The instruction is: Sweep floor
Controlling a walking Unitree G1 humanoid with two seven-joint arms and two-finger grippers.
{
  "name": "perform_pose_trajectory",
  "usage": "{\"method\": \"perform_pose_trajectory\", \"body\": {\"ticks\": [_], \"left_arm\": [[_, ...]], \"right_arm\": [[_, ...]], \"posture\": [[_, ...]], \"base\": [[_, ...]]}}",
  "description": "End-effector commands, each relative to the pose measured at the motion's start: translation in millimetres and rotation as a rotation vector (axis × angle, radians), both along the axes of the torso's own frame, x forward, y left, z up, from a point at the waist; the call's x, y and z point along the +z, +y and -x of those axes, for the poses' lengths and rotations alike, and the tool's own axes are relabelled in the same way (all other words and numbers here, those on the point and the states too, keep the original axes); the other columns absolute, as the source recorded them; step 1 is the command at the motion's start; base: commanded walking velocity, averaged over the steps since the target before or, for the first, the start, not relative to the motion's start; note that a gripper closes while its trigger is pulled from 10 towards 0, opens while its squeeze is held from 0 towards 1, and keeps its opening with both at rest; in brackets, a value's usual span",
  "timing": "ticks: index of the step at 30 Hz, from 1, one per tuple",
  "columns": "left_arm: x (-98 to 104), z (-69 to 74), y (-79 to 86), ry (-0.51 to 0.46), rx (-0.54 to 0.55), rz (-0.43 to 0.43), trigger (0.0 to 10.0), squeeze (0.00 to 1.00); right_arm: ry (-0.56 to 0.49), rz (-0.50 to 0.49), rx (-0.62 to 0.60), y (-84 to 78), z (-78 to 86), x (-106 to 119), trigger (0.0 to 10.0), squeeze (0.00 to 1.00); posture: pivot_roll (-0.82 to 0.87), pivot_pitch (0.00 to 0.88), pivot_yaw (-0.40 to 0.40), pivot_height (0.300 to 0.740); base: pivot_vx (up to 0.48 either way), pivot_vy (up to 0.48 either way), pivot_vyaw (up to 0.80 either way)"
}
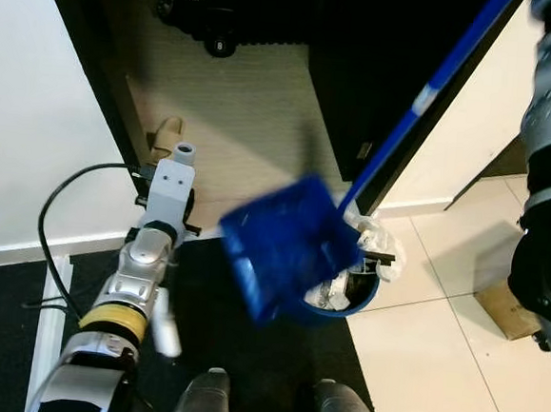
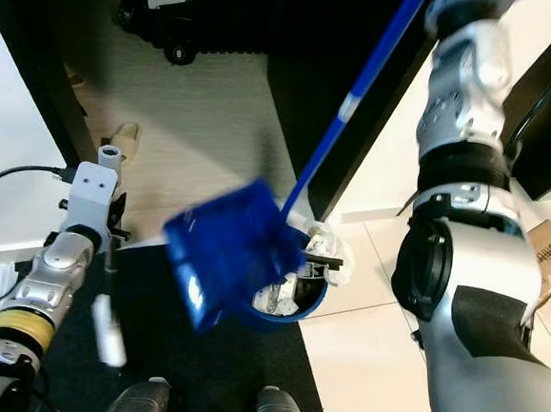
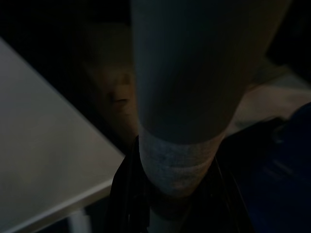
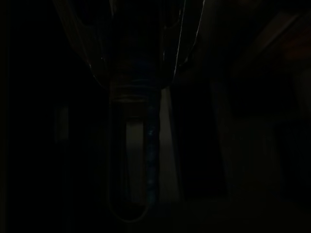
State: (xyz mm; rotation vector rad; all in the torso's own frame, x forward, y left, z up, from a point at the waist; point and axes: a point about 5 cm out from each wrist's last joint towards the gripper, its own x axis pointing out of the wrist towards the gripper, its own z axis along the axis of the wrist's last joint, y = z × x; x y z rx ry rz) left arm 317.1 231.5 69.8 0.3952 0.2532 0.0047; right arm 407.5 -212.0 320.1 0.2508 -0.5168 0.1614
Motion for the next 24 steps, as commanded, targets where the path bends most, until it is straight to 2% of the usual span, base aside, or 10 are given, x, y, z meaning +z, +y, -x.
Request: {"method": "perform_pose_trajectory", "body": {"ticks": [1,2,3,4,5,9,11,18,21,24], "left_arm": [[13.7,-5.1,8.2,-0.037,0.006,-0.043,10.0,0.00],[19.4,-4.8,20.3,-0.041,0.028,-0.080,10.0,0.00],[19.4,-4.8,20.3,-0.041,0.028,-0.080,10.0,0.00],[23.7,-4.1,29.9,-0.042,0.045,-0.110,10.0,0.00],[23.7,-4.1,29.9,-0.042,0.045,-0.110,10.0,0.00],[28.8,-0.9,45.2,-0.041,0.075,-0.149,10.0,0.00],[25.7,1.6,42.5,-0.035,0.071,-0.140,10.0,0.00],[21.7,3.3,33.7,-0.031,0.050,-0.127,10.0,0.00],[14.0,3.9,9.5,-0.023,-0.008,-0.097,10.0,0.00],[13.1,3.2,2.6,-0.024,-0.021,-0.080,10.0,0.00]], "right_arm": [[-0.031,-0.003,0.007,-3.3,2.5,7.3,10.0,0.00],[0.002,-0.003,0.034,0.5,1.3,-2.1,10.0,0.00],[0.002,-0.003,0.034,0.5,1.3,-2.1,10.0,0.00],[0.024,0.000,0.056,4.8,0.7,-10.2,10.0,0.00],[0.024,0.000,0.056,4.8,0.7,-10.2,10.0,0.00],[0.072,-0.017,0.102,21.1,0.6,-36.4,10.0,0.00],[0.103,-0.066,0.135,31.7,2.1,-55.5,10.0,0.00],[0.137,-0.094,0.150,38.4,3.7,-70.6,10.0,0.00],[0.191,-0.100,0.151,48.2,10.1,-97.1,10.0,0.00],[0.219,-0.083,0.152,53.1,15.0,-110.3,10.0,0.00]], "posture": [[0.06,0.037,-0.089,0.740],[0.06,0.035,-0.088,0.740],[0.06,0.035,-0.088,0.740],[0.07,0.035,-0.088,0.740],[0.07,0.035,-0.088,0.740],[0.09,0.032,-0.088,0.740],[0.09,0.032,-0.087,0.740],[0.10,0.026,-0.082,0.740],[0.11,0.020,-0.078,0.740],[0.11,0.022,-0.076,0.740]], "base": [[0.000,0.000,0.00],[0.000,0.000,0.00],[0.000,0.000,0.00],[0.000,0.000,0.00],[0.000,0.000,0.00],[0.000,0.329,0.00],[0.000,0.480,0.00],[0.000,0.480,0.00],[0.000,0.480,0.00],[0.000,0.480,0.00]]}}
